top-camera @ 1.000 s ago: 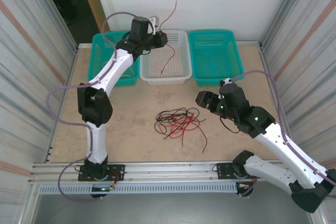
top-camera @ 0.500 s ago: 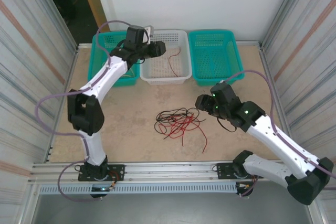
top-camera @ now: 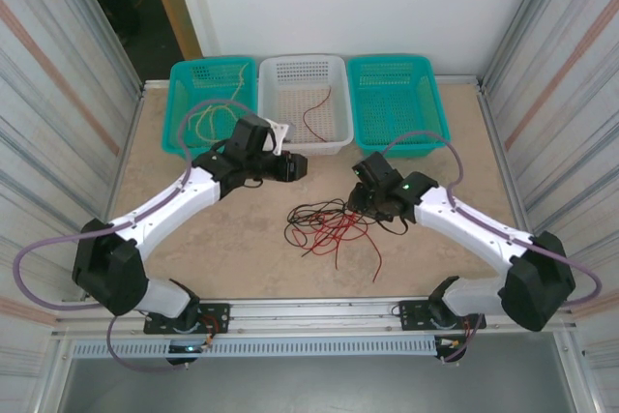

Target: Untangle the cables

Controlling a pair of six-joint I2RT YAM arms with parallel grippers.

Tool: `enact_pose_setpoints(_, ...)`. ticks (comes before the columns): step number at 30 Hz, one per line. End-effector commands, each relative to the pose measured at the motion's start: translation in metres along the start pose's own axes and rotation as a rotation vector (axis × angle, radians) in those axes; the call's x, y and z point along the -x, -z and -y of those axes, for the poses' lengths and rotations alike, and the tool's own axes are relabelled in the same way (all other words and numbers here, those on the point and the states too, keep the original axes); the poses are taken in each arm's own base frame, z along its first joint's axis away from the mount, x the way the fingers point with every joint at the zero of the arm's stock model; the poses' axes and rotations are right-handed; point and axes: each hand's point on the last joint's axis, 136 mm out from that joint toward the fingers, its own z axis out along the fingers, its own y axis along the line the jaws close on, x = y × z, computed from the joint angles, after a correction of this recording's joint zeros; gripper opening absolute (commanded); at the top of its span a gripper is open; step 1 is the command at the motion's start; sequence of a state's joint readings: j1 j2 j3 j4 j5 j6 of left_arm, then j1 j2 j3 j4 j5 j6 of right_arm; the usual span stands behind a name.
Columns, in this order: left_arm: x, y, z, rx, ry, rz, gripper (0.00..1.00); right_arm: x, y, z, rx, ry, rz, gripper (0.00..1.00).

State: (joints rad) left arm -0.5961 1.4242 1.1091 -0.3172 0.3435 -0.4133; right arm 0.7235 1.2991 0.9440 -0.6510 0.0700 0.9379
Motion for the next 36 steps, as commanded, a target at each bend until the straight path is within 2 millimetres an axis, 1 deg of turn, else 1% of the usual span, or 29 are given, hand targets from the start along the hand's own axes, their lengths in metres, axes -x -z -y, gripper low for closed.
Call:
enact_pose_setpoints(1,-0.016,0.000,0.015,-0.098,0.042,-0.049,0.36,-0.015,-0.017,0.001,-0.032,-0.009,-0.049,0.30)
enact_pose_setpoints(3,-0.024,-0.003,0.020,-0.131,0.042,-0.072,0.36,-0.020,-0.024,0.002,-0.051,-0.008,-0.066,0.28)
enact_pose_setpoints(6,-0.031,-0.010,0.024,-0.135,0.030,-0.098,0.36,-0.024,-0.028,0.004,-0.070,-0.010,-0.075,0.28)
enact_pose_setpoints(9,-0.042,-0.020,0.026,-0.117,0.004,-0.158,0.37,-0.024,-0.030,0.012,-0.115,-0.014,-0.075,0.30)
enact_pose_setpoints(11,-0.049,-0.026,0.028,-0.103,-0.018,-0.191,0.37,-0.026,-0.032,0.021,-0.160,-0.022,-0.083,0.29)
enact_pose_setpoints(14,-0.055,-0.031,0.032,-0.107,-0.029,-0.206,0.38,-0.030,-0.036,0.023,-0.175,-0.026,-0.101,0.28)
enact_pose_setpoints(18,-0.061,-0.036,0.033,-0.108,-0.025,-0.226,0.40,-0.034,-0.040,0.021,-0.165,-0.026,-0.114,0.23)
enact_pose_setpoints(20,-0.064,-0.039,0.031,-0.104,-0.013,-0.239,0.40,-0.035,-0.041,0.019,-0.161,-0.025,-0.116,0.16)
enact_pose_setpoints(23,-0.066,-0.042,0.030,-0.102,-0.011,-0.248,0.40,-0.032,-0.038,0.014,-0.140,-0.015,-0.109,0.07)
enact_pose_setpoints(25,-0.066,-0.043,0.030,-0.102,-0.012,-0.251,0.41,-0.027,-0.032,0.008,-0.122,-0.003,-0.094,0.01)
enact_pose_setpoints(29,-0.066,-0.045,0.030,-0.104,-0.013,-0.256,0.41,-0.015,-0.011,-0.004,-0.078,0.025,-0.040,0.00)
enact_pose_setpoints(31,-0.067,-0.046,0.030,-0.103,-0.014,-0.259,0.41,-0.009,0.002,-0.015,-0.019,0.046,-0.017,0.00)
enact_pose_setpoints(32,-0.067,-0.046,0.031,-0.105,-0.016,-0.260,0.41,-0.007,0.006,-0.020,0.004,0.057,-0.011,0.00)
enact_pose_setpoints(33,-0.067,-0.047,0.031,-0.106,-0.014,-0.263,0.41,-0.005,0.011,-0.021,0.010,0.062,-0.003,0.07)
enact_pose_setpoints(36,-0.069,-0.048,0.032,-0.108,-0.016,-0.270,0.40,0.004,0.019,-0.011,-0.042,0.045,0.014,0.42)
